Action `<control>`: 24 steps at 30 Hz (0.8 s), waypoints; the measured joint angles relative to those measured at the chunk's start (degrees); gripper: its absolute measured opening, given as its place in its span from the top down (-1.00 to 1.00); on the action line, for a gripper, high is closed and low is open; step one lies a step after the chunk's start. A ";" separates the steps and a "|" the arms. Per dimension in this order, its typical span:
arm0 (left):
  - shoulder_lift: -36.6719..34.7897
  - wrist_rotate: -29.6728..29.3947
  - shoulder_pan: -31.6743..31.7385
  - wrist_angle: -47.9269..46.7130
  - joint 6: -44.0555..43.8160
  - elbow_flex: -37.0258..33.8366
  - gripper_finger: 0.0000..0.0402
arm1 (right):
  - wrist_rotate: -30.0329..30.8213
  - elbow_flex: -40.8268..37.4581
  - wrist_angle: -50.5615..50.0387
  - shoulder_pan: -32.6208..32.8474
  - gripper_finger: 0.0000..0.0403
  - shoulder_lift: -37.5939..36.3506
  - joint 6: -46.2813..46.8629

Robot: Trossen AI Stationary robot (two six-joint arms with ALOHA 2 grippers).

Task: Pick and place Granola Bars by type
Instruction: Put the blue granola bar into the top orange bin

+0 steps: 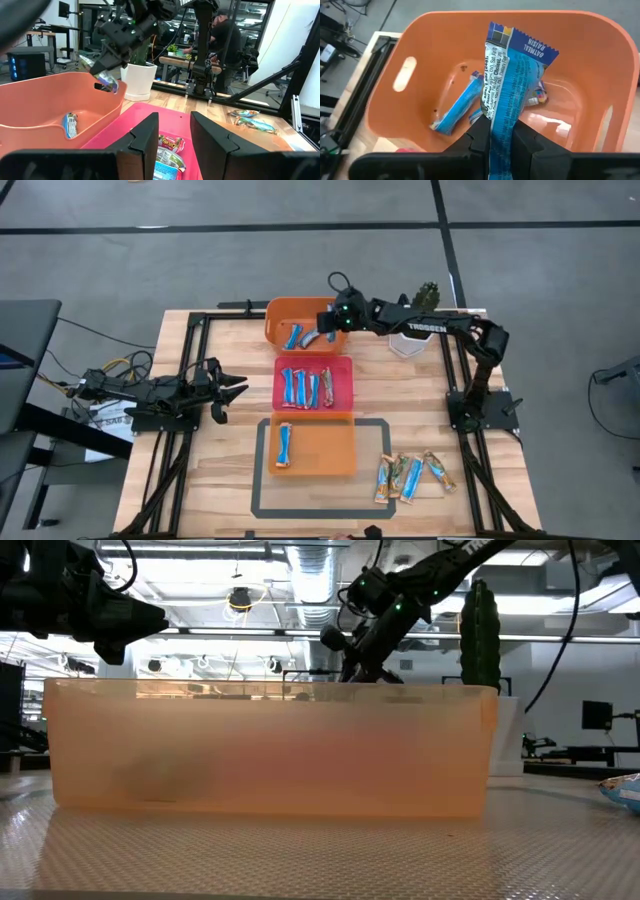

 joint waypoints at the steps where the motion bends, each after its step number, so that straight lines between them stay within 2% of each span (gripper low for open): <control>1: 0.02 0.04 0.00 0.00 0.02 0.00 0.48 | 0.16 0.00 0.32 -0.01 0.81 0.43 -0.02; 6: 0.01 0.01 0.00 0.01 0.00 0.01 0.48 | 0.19 0.03 0.07 -0.57 0.81 1.30 0.00; 16: 0.01 0.00 0.00 0.00 0.00 0.00 0.48 | 1.23 0.02 -0.62 -1.09 0.65 1.30 0.00; 24: 0.00 0.00 0.00 0.00 0.01 0.02 0.48 | 1.33 0.02 -0.63 -1.11 0.59 1.30 0.02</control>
